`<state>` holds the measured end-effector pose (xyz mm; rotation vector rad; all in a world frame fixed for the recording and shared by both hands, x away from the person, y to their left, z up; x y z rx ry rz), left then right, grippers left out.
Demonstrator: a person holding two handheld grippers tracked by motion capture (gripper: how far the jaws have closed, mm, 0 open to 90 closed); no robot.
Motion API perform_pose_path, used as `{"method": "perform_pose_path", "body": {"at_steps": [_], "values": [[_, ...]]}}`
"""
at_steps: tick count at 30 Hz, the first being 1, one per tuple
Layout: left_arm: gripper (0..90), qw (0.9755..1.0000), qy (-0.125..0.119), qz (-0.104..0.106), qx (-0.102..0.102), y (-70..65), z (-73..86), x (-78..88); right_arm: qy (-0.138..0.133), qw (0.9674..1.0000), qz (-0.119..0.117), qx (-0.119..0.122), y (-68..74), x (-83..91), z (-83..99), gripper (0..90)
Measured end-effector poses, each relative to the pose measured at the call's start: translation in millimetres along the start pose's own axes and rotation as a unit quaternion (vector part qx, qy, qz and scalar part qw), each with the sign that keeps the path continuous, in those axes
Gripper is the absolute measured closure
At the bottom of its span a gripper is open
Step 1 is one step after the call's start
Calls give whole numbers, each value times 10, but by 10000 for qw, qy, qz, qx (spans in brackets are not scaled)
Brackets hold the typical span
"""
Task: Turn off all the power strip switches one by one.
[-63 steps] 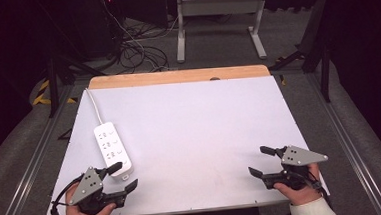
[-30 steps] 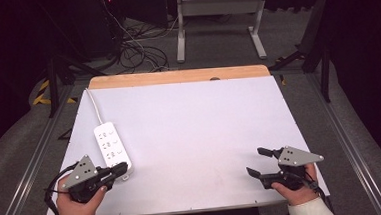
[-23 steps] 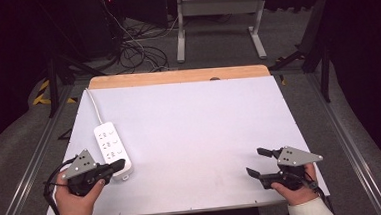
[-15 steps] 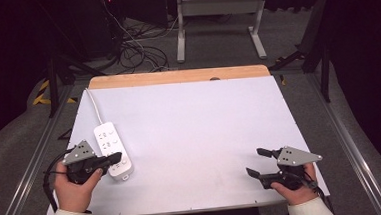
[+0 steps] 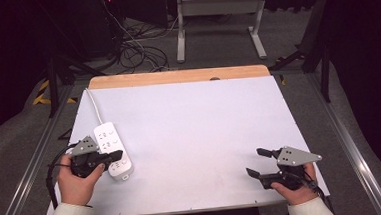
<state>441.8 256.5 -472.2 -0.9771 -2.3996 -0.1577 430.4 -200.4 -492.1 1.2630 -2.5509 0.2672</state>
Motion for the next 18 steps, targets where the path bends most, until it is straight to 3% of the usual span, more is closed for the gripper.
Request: {"method": "perform_pose_path", "body": {"at_steps": [8,18], "values": [[900,9986,524,-19,12,53,100,-113,18,10000,-23,-9,5,-6,6,250],[900,9968,765,-118,-190,92,162,-222,41,10000,-40,-17,5,-9,15,249]]}}
Point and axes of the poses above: each handheld gripper's, and its own axes: x roughly backward along the jaws, z roughly out of its underside, y roughly to its left, the point moved 7 cm from there along -x, roughly forward along the jaws, and after that the axes turned 7 degrees about -y, right-handed, at the moved point
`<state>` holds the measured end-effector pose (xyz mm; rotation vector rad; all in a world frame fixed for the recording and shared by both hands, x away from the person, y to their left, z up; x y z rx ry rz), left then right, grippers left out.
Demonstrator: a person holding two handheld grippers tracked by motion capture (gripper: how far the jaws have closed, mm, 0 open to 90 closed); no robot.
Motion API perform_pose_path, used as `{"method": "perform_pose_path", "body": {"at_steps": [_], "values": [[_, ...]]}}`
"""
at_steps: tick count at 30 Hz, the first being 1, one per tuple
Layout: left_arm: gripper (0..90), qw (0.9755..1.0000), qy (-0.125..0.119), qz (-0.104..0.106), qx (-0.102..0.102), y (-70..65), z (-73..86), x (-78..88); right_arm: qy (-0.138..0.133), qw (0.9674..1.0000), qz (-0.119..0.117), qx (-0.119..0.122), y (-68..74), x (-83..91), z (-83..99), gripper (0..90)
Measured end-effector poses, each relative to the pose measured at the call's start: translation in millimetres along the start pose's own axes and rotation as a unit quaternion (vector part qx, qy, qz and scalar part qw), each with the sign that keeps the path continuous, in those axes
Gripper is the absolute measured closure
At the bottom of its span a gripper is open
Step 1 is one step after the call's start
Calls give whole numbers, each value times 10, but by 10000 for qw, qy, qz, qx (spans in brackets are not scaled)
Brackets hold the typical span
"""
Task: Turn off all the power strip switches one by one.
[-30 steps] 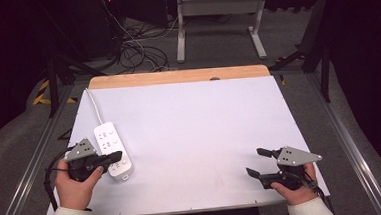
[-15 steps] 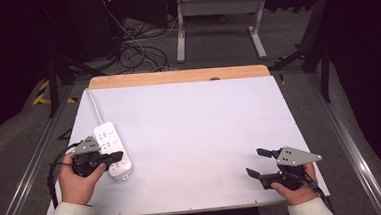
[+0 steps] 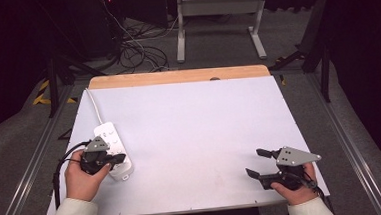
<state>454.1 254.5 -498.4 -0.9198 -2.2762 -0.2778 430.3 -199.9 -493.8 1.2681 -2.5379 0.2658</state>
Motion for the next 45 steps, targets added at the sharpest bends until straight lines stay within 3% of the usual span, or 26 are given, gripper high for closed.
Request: {"method": "perform_pose_path", "body": {"at_steps": [8,26,36,41,45], "values": [[900,9997,147,-126,-139,21,40,-49,7,10000,2,-2,0,1,1,249],[900,9996,177,-131,-182,13,67,-80,13,10000,8,6,1,1,4,247],[900,9992,117,-243,-293,0,61,-100,59,10000,10,3,2,-4,13,247],[900,9996,177,-200,-124,13,68,-87,72,10000,-9,17,8,-9,17,247],[900,9995,161,-228,-155,20,73,-78,65,10000,-4,-3,3,-8,19,247]]}}
Point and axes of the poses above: each handheld gripper's, and its own axes: x roughly backward along the jaws, z roughly out of its underside, y roughly to its left, the point moved 7 cm from there along -x, roughly forward along the jaws, and after that the axes turned 7 degrees about -y, right-handed, at the moved point
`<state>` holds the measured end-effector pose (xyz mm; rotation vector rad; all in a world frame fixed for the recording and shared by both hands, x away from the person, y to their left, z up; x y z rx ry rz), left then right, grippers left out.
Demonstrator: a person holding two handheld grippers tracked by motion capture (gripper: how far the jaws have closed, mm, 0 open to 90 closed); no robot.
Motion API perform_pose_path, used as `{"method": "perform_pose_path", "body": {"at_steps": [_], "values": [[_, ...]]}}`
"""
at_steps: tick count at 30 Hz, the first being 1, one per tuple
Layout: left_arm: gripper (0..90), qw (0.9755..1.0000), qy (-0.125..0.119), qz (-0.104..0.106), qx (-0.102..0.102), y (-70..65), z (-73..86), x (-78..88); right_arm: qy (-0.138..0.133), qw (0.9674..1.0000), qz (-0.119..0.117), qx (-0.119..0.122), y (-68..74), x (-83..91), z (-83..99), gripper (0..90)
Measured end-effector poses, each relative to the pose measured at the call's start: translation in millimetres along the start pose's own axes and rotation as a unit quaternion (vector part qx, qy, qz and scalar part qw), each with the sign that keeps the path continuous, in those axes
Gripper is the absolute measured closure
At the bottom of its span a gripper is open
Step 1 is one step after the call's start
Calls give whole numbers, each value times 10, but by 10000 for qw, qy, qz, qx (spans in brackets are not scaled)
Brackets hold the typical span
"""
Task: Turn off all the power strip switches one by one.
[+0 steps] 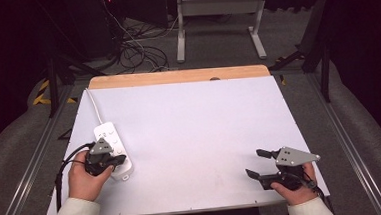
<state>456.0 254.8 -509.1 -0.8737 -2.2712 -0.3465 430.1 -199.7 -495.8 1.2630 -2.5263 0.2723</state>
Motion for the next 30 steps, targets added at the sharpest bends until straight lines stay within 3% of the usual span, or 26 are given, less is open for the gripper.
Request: {"method": "perform_pose_path", "body": {"at_steps": [11,30], "values": [[900,10000,-55,22,52,-3,8,-1,18,10000,-7,19,6,-8,3,247],[900,9998,12,-130,-126,-36,5,-9,23,10000,5,14,5,-3,3,247]]}}
Point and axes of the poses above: each handheld gripper's, and its own axes: x roughly backward along the jaws, z roughly out of its underside, y roughly to its left, the point moved 7 cm from there along -x, roughly forward along the jaws, and after that the axes turned 7 degrees about -y, right-handed, at the moved point
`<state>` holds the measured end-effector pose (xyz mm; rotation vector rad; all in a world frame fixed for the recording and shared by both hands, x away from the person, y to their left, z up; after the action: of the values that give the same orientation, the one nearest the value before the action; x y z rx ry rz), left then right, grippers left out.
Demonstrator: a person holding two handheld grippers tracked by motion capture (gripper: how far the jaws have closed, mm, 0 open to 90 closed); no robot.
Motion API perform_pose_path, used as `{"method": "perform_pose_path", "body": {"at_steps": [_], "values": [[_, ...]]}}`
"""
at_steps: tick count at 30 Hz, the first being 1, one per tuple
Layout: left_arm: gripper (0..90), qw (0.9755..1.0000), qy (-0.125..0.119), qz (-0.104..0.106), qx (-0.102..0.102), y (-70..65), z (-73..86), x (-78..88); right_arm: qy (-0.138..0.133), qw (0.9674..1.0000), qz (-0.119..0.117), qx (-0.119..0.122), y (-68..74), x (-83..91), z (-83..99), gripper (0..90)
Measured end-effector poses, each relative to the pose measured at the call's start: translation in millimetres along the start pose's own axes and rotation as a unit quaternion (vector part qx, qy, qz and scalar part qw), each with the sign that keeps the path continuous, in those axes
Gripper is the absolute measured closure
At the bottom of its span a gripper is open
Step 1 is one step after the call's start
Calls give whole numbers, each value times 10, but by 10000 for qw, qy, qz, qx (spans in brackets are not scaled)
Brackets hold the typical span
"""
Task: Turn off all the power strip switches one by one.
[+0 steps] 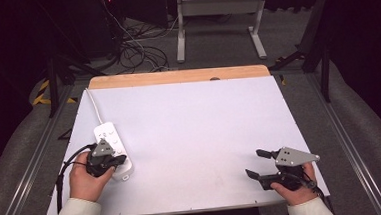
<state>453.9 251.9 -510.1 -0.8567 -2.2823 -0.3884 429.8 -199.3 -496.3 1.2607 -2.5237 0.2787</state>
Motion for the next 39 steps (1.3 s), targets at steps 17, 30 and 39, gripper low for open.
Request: {"method": "perform_pose_path", "body": {"at_steps": [17,30,39], "values": [[900,9974,-667,-208,148,26,-178,116,-1,10000,-4,-32,-22,10,18,247],[900,9969,-629,-385,286,292,-196,71,31,10000,-10,-50,-18,-6,32,246],[900,9982,-362,-382,293,344,-113,-55,58,10000,-5,-37,-18,-6,38,247]]}}
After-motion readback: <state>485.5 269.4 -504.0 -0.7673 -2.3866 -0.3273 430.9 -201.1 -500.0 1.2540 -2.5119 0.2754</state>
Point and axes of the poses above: each handheld gripper's, and its own axes: x roughly backward along the jaws, z roughly out of its underside, y roughly to its left, the point moved 7 cm from there along -x, roughly forward along the jaws, and after that the axes turned 7 degrees about -y, right-handed, at the moved point
